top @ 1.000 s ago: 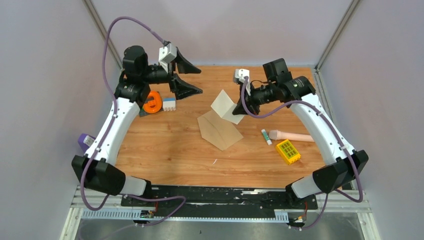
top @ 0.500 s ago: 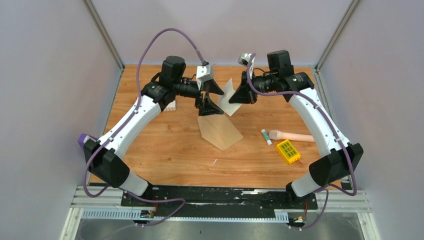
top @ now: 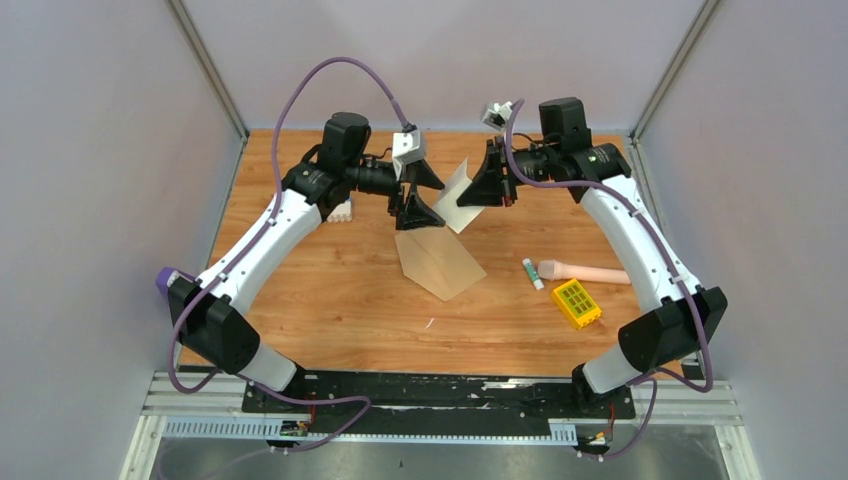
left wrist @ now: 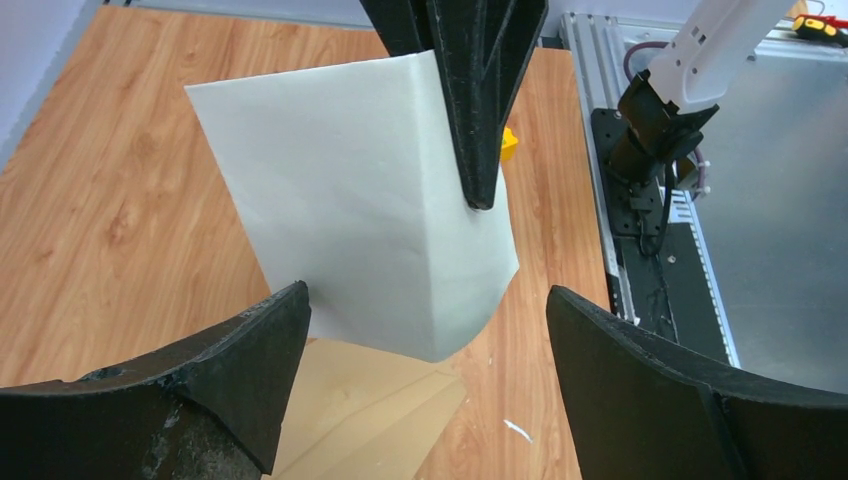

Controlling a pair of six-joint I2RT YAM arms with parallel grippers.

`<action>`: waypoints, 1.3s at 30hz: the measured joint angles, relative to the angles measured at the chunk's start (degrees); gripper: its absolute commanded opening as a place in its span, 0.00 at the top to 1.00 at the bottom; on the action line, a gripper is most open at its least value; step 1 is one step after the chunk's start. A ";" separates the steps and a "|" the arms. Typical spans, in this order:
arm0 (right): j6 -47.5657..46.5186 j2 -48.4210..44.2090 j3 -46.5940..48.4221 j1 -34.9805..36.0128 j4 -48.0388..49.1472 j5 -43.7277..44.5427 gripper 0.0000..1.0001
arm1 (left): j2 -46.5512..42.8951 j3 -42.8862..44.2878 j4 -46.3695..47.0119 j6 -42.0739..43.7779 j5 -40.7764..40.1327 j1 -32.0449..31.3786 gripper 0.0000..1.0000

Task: Place the letter into the envelope and seal it
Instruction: Fold the letter.

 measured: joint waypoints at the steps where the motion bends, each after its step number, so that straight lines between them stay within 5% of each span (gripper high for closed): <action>1: -0.37 0.02 0.02 0.00 -0.44 -0.46 1.00 | 0.00 0.00 0.00 0.02 0.00 0.00 0.09; 6: -2.34 0.72 0.50 0.00 -3.08 -2.54 1.00 | 0.00 -0.04 0.00 0.33 0.07 0.00 0.27; 20: -5.14 2.49 3.50 0.87 -5.27 -0.22 1.00 | 0.13 -0.17 0.02 0.50 1.62 -0.61 0.41; 27: -6.03 2.49 4.02 2.80 -5.09 2.99 1.00 | 0.15 -0.55 -0.04 0.96 1.77 -0.72 0.64; 39: -11.26 -0.07 1.95 4.59 -2.89 9.90 1.00 | 0.42 -1.03 -0.28 1.03 1.75 -0.76 0.75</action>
